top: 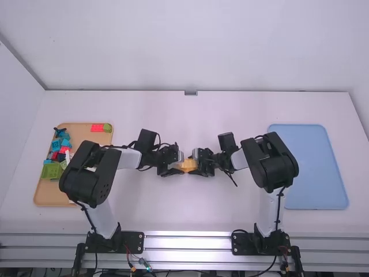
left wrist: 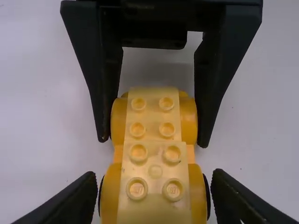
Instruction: Assemble lego blocks to make yellow taxi
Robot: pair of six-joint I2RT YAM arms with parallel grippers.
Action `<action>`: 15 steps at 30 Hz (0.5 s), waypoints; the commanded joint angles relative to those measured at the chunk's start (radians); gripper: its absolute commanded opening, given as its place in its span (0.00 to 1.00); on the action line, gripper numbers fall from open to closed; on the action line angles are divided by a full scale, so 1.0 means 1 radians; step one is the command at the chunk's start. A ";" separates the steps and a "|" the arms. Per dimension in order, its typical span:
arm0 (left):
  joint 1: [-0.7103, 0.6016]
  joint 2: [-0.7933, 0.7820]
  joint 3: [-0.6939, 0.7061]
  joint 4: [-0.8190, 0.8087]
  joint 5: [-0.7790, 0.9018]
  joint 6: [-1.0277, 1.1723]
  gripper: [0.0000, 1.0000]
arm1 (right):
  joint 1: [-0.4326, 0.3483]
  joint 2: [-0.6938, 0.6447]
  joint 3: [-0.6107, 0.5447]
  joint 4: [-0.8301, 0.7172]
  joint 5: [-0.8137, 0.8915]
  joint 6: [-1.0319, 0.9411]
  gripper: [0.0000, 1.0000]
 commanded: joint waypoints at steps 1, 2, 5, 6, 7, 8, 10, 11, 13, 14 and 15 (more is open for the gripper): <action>-0.002 -0.050 -0.016 0.001 0.001 -0.037 0.70 | 0.003 0.014 0.006 -0.015 0.036 -0.006 0.53; -0.002 -0.063 -0.016 0.001 0.001 -0.048 0.71 | 0.003 0.014 0.006 -0.015 0.037 -0.006 0.53; -0.002 -0.117 -0.013 -0.015 0.002 -0.055 0.71 | 0.003 0.014 0.006 -0.015 0.036 -0.005 0.53; -0.002 -0.133 -0.011 -0.013 0.001 -0.071 0.71 | 0.003 0.014 0.005 -0.015 0.036 -0.005 0.53; -0.002 -0.150 -0.010 -0.010 0.002 -0.097 0.71 | 0.003 0.014 0.005 -0.015 0.036 -0.005 0.53; -0.002 -0.153 -0.009 -0.010 0.002 -0.101 0.70 | 0.003 0.014 0.006 -0.015 0.036 -0.005 0.53; -0.002 -0.172 -0.008 -0.018 0.002 -0.101 0.50 | 0.003 0.014 0.005 -0.016 0.036 -0.005 0.53; -0.002 -0.173 -0.008 -0.018 0.002 -0.098 0.19 | 0.003 0.014 0.005 -0.016 0.036 -0.005 0.53; -0.002 -0.169 -0.008 -0.027 0.001 -0.102 0.02 | 0.003 0.014 0.005 -0.015 0.036 -0.005 0.53; -0.002 -0.165 -0.008 -0.032 0.001 -0.102 0.02 | 0.003 0.014 0.005 -0.015 0.036 -0.005 0.54; -0.002 -0.158 -0.008 -0.037 0.001 -0.101 0.02 | 0.003 0.014 0.005 -0.016 0.035 -0.005 0.53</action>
